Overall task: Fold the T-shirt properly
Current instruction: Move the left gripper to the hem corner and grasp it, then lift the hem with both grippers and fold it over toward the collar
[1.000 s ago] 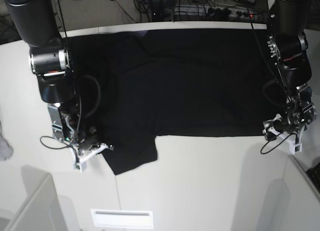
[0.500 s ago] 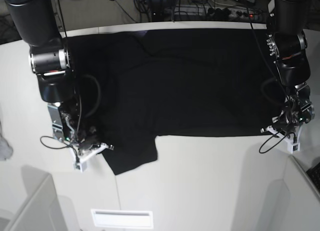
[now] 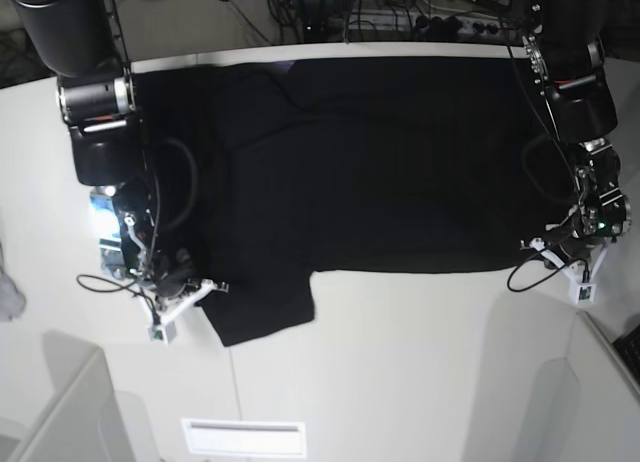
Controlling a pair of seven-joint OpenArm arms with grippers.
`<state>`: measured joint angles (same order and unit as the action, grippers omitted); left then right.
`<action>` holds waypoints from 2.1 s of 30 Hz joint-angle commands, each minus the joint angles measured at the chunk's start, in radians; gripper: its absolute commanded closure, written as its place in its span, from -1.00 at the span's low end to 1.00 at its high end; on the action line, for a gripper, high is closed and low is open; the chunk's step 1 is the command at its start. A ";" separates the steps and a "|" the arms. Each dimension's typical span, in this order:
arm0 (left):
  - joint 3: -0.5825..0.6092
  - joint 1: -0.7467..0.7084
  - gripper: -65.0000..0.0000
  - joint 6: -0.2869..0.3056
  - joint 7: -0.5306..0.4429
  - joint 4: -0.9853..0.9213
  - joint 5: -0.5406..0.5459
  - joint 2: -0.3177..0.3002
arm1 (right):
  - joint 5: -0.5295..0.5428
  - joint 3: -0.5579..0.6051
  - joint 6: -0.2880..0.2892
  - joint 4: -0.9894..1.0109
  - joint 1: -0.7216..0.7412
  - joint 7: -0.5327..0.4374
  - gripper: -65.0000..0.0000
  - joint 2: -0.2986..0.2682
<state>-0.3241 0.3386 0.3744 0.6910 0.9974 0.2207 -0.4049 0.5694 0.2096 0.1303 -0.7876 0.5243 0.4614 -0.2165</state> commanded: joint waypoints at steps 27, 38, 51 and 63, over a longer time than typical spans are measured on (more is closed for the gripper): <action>-0.158 -0.356 1.00 0.005 0.187 0.739 0.009 0.079 | 0.008 -0.204 0.002 -0.510 -0.237 0.147 1.00 -0.057; -0.274 -0.436 1.00 0.116 0.307 0.923 0.047 0.137 | 0.008 -0.304 0.002 -0.640 -0.333 0.227 1.00 -0.057; -0.407 -0.583 1.00 0.122 0.307 0.957 0.251 0.110 | 0.014 -0.370 0.002 -0.809 -0.459 0.296 1.00 -0.051; -0.410 -0.634 1.00 0.122 0.307 0.970 0.276 0.103 | 0.016 -0.371 0.002 -0.965 -0.597 0.296 1.00 -0.050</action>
<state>-0.7261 -0.2974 0.4984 1.0180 1.9476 0.4881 -0.2855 0.5751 -0.1535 0.1303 -1.7344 -0.0875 0.7799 -0.2543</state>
